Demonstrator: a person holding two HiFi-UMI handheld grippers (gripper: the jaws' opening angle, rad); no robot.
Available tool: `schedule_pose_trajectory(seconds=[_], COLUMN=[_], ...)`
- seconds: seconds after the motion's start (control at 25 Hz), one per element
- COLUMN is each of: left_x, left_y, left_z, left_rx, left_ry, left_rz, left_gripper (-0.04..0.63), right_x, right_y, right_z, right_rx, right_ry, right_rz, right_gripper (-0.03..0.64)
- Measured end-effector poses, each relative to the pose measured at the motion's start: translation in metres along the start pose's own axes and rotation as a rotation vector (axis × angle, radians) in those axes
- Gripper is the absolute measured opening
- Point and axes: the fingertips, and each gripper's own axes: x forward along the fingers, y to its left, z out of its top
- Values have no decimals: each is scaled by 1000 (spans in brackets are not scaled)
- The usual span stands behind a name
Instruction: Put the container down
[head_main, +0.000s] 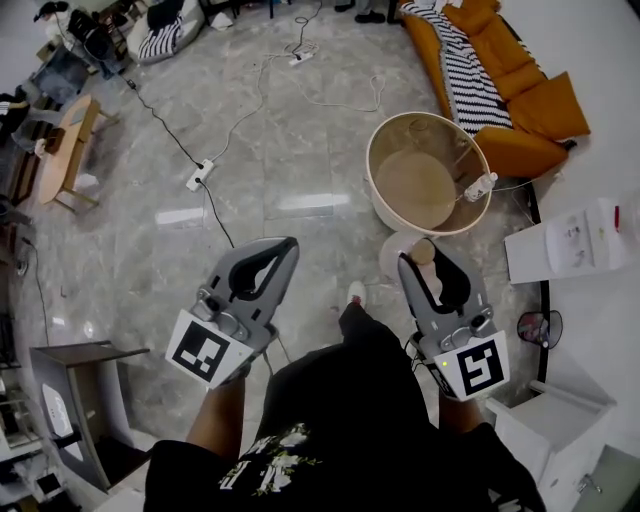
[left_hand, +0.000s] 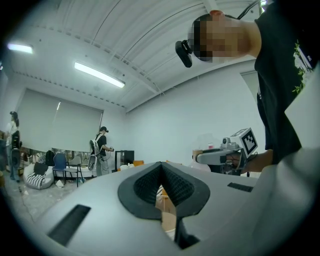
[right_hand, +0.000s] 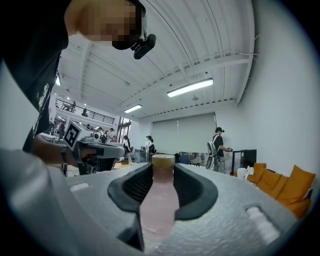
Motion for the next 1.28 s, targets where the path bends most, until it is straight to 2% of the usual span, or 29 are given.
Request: schedule_pose_trajectory(seconds=[0.4, 0.72, 1.0, 1.28], left_x=[93, 169, 198, 241], left_y=[44, 58, 84, 135], left_z=[9, 7, -4, -13], left_rx=[9, 33, 10, 4], left_ry=[-7, -16, 7, 7], left_rz=[11, 24, 49, 1], left_gripper=[5, 5, 5, 5], right_x=[57, 85, 117, 170], right_y=[-84, -146, -179, -213], right_z=[0, -17, -23, -33], right_rx=[-17, -14, 0, 2], right_ry=[-15, -3, -13, -1], right_rz=[26, 62, 54, 18], right_gripper=[123, 123, 123, 123])
